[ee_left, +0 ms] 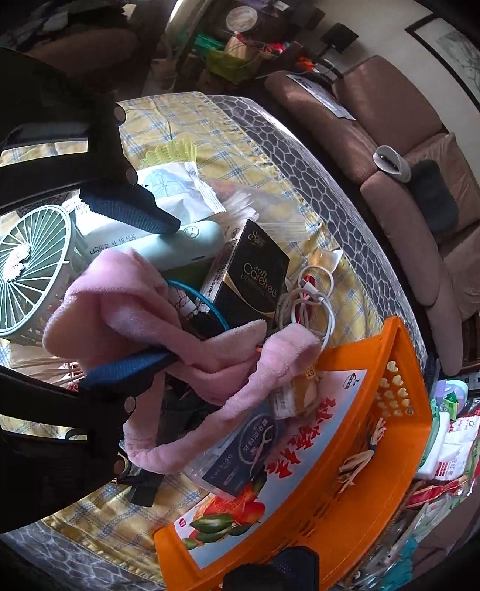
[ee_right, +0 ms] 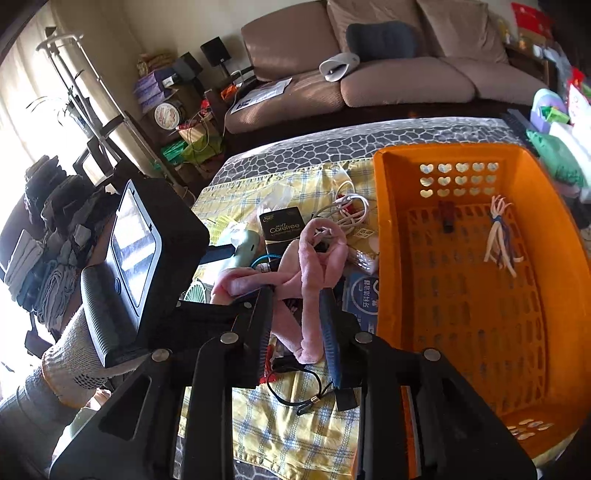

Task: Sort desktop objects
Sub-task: 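Grasp the pink cloth with the left gripper while the right gripper releases it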

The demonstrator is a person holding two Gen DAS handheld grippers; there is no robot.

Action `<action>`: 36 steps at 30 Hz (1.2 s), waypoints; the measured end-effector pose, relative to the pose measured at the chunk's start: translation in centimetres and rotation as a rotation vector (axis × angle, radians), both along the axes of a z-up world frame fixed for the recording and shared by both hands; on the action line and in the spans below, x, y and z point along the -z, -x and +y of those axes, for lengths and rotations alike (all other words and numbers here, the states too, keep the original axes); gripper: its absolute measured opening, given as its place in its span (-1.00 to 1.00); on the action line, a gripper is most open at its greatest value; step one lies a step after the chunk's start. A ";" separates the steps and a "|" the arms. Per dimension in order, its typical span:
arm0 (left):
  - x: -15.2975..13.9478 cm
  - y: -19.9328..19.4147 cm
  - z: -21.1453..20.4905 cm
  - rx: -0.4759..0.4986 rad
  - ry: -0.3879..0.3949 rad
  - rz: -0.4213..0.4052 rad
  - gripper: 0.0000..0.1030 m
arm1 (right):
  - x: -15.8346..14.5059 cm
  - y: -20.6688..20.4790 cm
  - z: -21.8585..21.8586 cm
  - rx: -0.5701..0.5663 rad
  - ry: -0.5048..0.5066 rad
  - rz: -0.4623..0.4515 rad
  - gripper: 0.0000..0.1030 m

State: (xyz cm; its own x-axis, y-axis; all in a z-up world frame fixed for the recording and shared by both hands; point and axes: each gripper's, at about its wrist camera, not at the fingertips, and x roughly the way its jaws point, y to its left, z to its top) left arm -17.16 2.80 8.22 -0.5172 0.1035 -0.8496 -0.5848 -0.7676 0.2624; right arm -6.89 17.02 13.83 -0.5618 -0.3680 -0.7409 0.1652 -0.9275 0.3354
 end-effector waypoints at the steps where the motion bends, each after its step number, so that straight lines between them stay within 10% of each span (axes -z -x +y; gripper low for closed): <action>1: -0.3 -0.1 0.0 0.002 -0.009 0.008 -0.26 | 0.1 -0.1 0.1 -0.001 0.001 -0.002 -0.52; 2: -0.8 -0.1 -0.2 0.000 -0.034 0.009 -0.88 | 0.2 -0.2 0.1 -0.002 0.001 -0.002 -0.52; 11: -9.6 -2.0 -5.5 -0.054 -0.335 0.099 -0.85 | 0.4 -1.8 -0.1 -0.030 -0.028 -0.001 -0.50; 22: -20.4 -7.9 -14.3 -0.081 -0.519 0.254 -0.85 | 1.8 -1.6 -2.9 -0.088 -0.067 -0.048 -0.22; 36: -20.8 -12.6 -19.8 -0.084 -0.581 0.261 -0.83 | 5.9 2.2 -5.2 -0.080 -0.134 -0.165 -0.18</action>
State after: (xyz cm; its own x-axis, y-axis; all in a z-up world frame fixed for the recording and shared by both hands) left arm -4.55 -16.96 29.02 -0.7256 0.4592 -0.5125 -0.4895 -0.8679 -0.0847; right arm -9.13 11.77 7.97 -0.4021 -0.2987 -0.8655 0.1929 -0.9517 0.2388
